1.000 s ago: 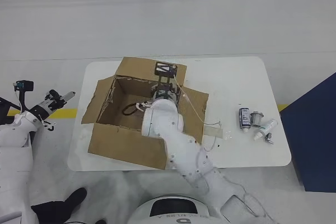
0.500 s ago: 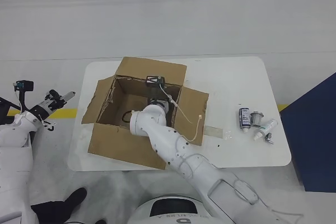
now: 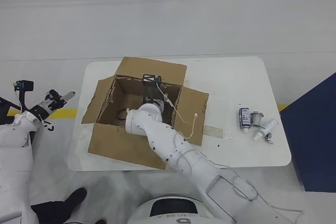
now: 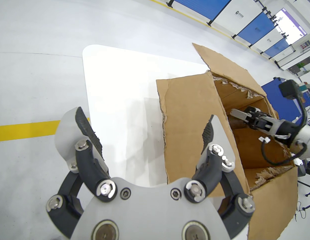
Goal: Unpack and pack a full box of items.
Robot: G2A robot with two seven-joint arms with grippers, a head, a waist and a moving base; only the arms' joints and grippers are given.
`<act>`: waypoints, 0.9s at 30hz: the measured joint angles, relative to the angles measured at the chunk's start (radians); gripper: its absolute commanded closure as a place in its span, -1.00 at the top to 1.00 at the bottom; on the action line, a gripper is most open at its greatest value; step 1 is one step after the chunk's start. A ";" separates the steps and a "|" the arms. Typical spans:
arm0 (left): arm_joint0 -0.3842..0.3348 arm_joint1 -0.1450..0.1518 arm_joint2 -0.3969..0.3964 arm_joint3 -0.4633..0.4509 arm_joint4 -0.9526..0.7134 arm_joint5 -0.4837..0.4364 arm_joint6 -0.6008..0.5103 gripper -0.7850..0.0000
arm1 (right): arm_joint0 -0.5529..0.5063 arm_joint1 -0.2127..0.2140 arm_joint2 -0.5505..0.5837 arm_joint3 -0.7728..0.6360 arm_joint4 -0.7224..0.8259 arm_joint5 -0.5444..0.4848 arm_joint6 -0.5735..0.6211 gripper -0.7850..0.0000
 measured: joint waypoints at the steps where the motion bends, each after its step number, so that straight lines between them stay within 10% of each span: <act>1: 0.000 0.000 0.000 0.000 0.000 0.000 0.000 1.00 | -0.023 0.008 0.008 -0.051 -0.009 -0.006 0.002 1.00; 16: 0.000 0.000 0.000 0.000 0.000 0.000 0.000 1.00 | -0.544 0.170 0.363 -1.129 -0.168 -0.206 0.167 1.00; 27: 0.000 0.000 0.000 0.000 0.000 0.000 0.000 1.00 | -0.480 0.176 0.822 -0.998 -0.066 -0.217 0.243 1.00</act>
